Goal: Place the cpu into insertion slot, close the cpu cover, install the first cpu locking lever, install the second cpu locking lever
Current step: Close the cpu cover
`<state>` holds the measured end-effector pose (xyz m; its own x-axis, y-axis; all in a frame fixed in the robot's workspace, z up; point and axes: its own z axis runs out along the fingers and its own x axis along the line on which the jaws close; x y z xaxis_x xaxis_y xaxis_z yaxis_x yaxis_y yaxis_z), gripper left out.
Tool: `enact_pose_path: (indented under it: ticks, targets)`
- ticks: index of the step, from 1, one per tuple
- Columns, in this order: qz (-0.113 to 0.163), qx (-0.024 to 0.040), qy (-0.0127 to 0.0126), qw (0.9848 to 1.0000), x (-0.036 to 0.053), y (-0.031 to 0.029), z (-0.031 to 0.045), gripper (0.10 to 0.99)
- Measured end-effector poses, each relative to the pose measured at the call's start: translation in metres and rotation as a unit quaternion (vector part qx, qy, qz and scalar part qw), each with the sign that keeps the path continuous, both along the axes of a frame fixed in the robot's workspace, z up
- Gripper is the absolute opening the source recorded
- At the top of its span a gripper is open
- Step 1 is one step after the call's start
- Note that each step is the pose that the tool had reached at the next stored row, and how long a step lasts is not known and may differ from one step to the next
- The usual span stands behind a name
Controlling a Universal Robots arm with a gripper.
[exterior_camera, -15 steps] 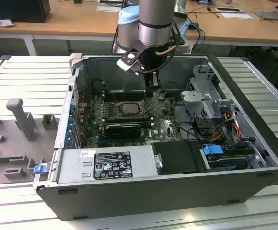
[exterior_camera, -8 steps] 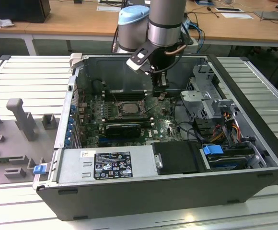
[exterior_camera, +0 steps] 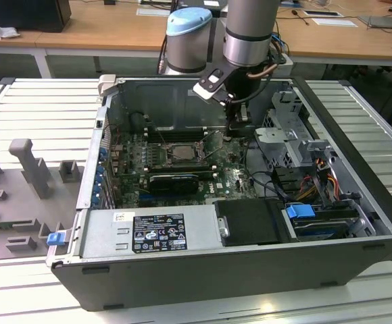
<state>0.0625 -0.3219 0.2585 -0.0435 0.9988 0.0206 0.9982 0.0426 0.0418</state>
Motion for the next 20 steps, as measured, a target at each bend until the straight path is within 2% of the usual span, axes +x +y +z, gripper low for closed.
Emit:
enact_pose_path:
  ticks: [1,3,4,6,20]
  targets:
    - [0.0,0.0,0.0,1.0,0.0005,0.0,-0.0018,0.106]
    - [0.0,0.0,0.0,1.0,0.0006,0.0,-0.01,0.106]
    - [0.0,0.0,0.0002,1.0,0.0003,0.0,-0.0105,0.106]
    - [0.0,0.0,0.0011,1.0,-0.0014,0.0,-0.0109,0.106]
    - [0.0,0.0003,0.0011,1.0,-0.0148,0.0,-0.011,0.106]
